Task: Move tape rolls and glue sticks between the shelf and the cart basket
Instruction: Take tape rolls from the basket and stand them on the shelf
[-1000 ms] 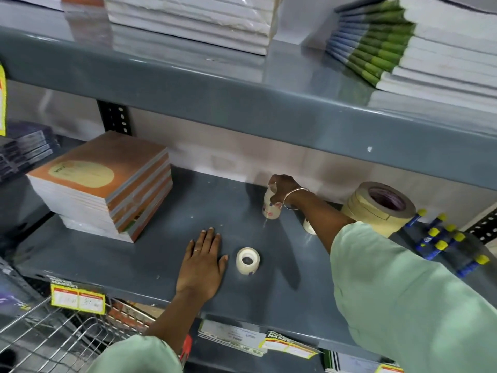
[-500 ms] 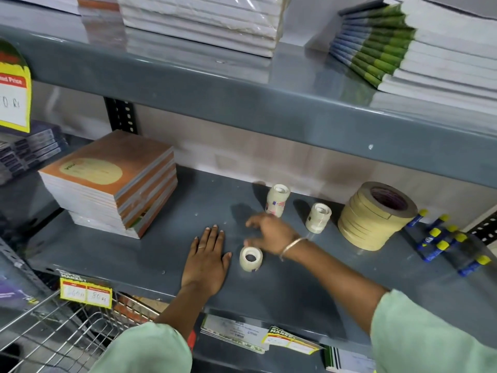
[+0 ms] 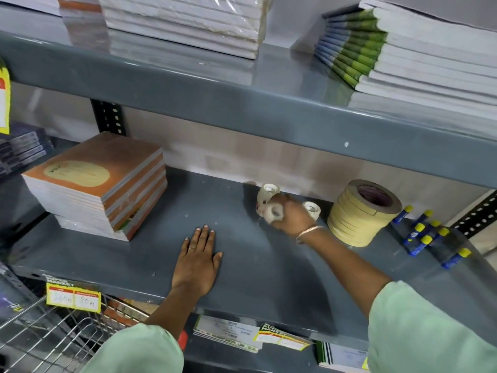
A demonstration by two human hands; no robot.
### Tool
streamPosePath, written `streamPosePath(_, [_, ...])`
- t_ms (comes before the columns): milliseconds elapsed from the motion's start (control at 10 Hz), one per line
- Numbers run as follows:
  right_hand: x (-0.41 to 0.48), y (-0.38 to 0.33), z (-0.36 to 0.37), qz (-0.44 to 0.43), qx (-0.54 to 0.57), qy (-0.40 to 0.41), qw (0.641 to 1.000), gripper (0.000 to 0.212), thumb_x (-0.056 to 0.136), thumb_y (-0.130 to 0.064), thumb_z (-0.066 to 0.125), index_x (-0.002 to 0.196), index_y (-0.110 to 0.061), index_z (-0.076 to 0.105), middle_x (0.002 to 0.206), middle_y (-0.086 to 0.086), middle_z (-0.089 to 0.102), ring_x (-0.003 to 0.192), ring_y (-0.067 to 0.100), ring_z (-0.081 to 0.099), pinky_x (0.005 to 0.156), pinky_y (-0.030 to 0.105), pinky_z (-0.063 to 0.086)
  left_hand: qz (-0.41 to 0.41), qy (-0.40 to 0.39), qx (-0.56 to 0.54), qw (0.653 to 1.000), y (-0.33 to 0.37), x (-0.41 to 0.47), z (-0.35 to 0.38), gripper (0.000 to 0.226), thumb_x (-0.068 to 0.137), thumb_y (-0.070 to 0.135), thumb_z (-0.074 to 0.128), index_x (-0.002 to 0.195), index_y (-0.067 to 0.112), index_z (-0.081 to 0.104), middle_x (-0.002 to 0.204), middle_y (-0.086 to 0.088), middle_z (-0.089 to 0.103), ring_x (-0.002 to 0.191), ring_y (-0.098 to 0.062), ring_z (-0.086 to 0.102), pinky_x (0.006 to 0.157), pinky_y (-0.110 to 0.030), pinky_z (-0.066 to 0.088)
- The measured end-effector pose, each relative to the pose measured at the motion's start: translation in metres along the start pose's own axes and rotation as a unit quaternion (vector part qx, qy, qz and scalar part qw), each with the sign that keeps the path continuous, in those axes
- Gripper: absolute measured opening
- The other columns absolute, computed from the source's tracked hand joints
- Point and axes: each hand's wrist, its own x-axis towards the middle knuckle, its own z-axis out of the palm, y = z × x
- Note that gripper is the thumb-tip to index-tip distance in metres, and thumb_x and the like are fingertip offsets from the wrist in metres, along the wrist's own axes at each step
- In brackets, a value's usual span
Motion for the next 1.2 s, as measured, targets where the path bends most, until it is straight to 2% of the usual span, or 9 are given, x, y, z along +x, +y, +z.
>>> streamPosePath(100, [0.023,0.043,-0.035,0.081,-0.054,0.039,0.994,0.051,0.076,-0.009,0.068,0.123,-0.002,0.049,0.120,0.026,0.054,0.108,0.040,0.055,0.088,0.035,0.046,0.002,0.006,0.002,1.000,0.000,-0.001,0.000,0.061,0.094,0.044,0.006,0.146,0.013,0.001,0.159,-0.004,0.000,0.147,-0.019,-0.004,0.122,-0.039,0.003])
streamPosePath(200, [0.029,0.063,-0.041,0.115,-0.068,0.024,0.991,0.052,0.076,-0.008,0.069,0.123,-0.002,0.048,0.121,0.026,0.055,0.108,0.039,0.055,0.087,0.034,0.046,0.002,0.004,0.002,1.000,-0.001,0.000,0.000,0.060,0.094,0.044,0.006,0.146,0.013,0.001,0.159,-0.004,-0.001,0.147,-0.019,-0.005,0.122,-0.039,0.003])
streamPosePath(300, [0.033,0.076,-0.038,0.136,-0.074,-0.015,0.988,0.052,0.075,-0.008,0.071,0.121,-0.001,0.049,0.120,0.025,0.056,0.108,0.038,0.055,0.078,0.033,0.042,0.002,0.008,0.001,1.000,0.001,-0.002,-0.001,0.071,0.085,0.049,-0.004,0.146,0.014,0.002,0.159,-0.003,0.000,0.147,-0.019,-0.004,0.122,-0.038,0.003])
streamPosePath(400, [0.036,0.080,-0.037,0.146,-0.068,-0.015,0.987,0.052,0.074,-0.010,0.072,0.121,-0.002,0.050,0.121,0.023,0.058,0.109,0.037,0.055,0.073,0.027,0.034,0.000,0.007,0.000,1.000,0.001,-0.002,-0.001,0.064,0.090,0.045,0.003,0.146,0.014,0.002,0.159,-0.003,0.000,0.147,-0.019,-0.004,0.122,-0.038,0.003])
streamPosePath(600, [0.039,0.084,-0.039,0.172,-0.053,-0.031,0.983,0.053,0.078,-0.013,0.070,0.126,-0.004,0.049,0.128,0.020,0.056,0.118,0.035,0.052,0.089,0.034,0.043,0.000,0.011,-0.013,1.000,0.001,-0.002,-0.002,0.057,0.098,0.039,0.018,0.146,0.014,0.001,0.159,-0.003,-0.001,0.147,-0.019,-0.005,0.122,-0.038,0.002])
streamPosePath(700, [0.039,0.084,-0.039,0.156,-0.065,-0.034,0.985,0.057,0.072,-0.015,0.075,0.122,-0.004,0.050,0.124,0.018,0.059,0.113,0.034,0.055,0.077,0.026,0.037,0.001,0.012,-0.014,1.000,0.002,-0.003,-0.002,0.057,0.098,0.039,0.018,0.146,0.015,0.000,0.159,-0.003,-0.002,0.147,-0.018,-0.006,0.122,-0.038,0.002])
streamPosePath(1100, [0.037,0.081,-0.042,0.161,-0.065,-0.044,0.984,0.056,0.073,-0.012,0.075,0.122,-0.002,0.049,0.124,0.021,0.058,0.113,0.035,0.054,0.075,0.029,0.038,0.001,0.009,-0.020,1.000,0.001,-0.003,-0.002,0.057,0.098,0.040,0.018,0.146,0.014,0.001,0.159,-0.003,-0.002,0.147,-0.018,-0.006,0.122,-0.038,0.002])
streamPosePath(1200, [0.037,0.081,-0.042,0.158,-0.068,-0.046,0.984,0.056,0.074,-0.013,0.074,0.123,-0.002,0.049,0.125,0.021,0.057,0.113,0.036,0.054,0.083,0.035,0.045,0.000,0.006,-0.022,1.000,0.001,-0.002,-0.002,0.057,0.098,0.040,0.019,0.146,0.014,0.001,0.159,-0.003,-0.002,0.147,-0.019,-0.006,0.122,-0.038,0.002])
